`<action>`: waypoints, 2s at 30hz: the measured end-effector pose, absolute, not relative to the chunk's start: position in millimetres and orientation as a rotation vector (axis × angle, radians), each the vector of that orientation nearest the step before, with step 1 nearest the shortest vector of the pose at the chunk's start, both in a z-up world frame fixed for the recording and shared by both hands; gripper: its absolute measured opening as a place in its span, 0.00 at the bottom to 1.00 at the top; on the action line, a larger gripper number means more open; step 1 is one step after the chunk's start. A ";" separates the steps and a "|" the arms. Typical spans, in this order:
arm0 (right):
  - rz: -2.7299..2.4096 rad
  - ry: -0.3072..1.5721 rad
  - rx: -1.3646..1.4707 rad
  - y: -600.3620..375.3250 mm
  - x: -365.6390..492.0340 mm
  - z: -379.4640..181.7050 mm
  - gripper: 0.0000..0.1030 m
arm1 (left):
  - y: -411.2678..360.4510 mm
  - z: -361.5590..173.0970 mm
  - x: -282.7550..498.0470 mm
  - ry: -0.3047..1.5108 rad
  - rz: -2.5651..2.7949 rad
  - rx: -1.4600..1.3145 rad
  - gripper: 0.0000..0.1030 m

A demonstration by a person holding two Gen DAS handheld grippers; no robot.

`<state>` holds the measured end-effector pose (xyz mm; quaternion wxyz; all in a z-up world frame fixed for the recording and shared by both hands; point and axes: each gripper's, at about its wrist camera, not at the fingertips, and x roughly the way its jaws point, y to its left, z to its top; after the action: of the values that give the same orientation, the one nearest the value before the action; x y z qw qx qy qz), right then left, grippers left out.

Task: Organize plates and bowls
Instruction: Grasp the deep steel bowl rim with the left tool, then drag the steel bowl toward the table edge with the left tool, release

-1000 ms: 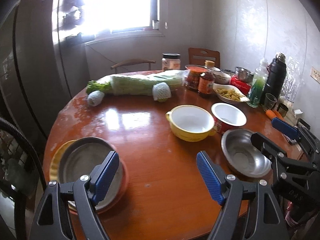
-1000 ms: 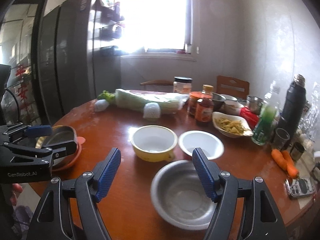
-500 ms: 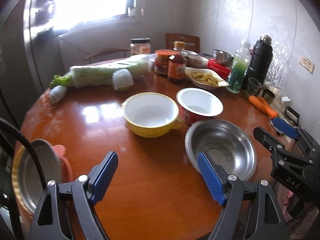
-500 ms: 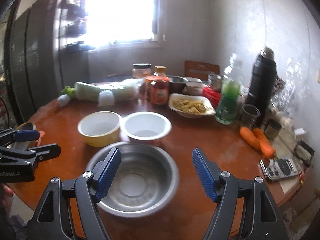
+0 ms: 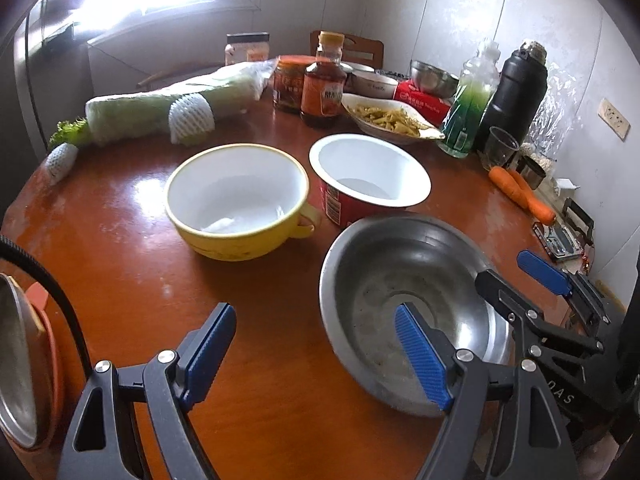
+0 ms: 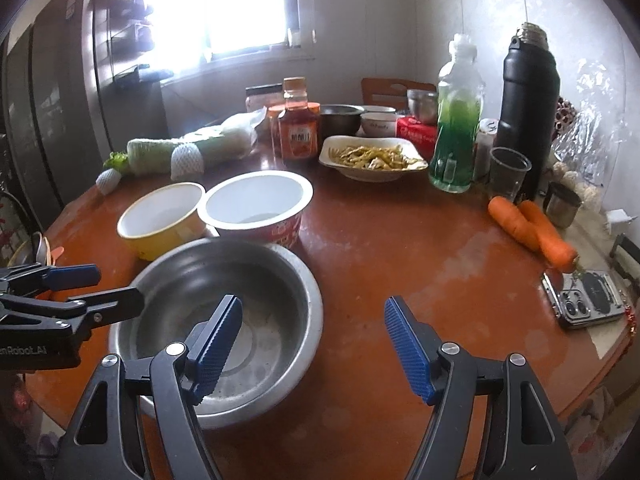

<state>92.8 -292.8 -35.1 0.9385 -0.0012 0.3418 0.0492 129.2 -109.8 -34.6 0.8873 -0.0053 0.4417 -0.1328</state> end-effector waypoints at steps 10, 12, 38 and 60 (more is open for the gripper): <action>0.144 0.715 -0.002 -293.0 100.6 -44.3 0.38 | -118.8 -48.7 143.0 0.955 -0.306 -0.048 0.62; 0.152 0.720 0.003 -291.6 101.5 -45.3 0.38 | -118.4 -51.1 144.2 0.961 -0.306 -0.057 0.49; 0.264 0.703 -0.051 -240.7 84.7 -26.6 0.29 | -74.2 -33.5 117.0 0.927 -0.255 -0.074 0.32; 0.370 0.726 -0.148 -177.5 61.4 -27.1 0.30 | -25.3 -37.8 85.1 0.931 -0.158 -0.063 0.33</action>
<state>61.4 -177.5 -27.1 0.9154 -0.0718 0.3529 0.1796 85.1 -25.3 -37.8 0.8901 -0.0302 0.4483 -0.0761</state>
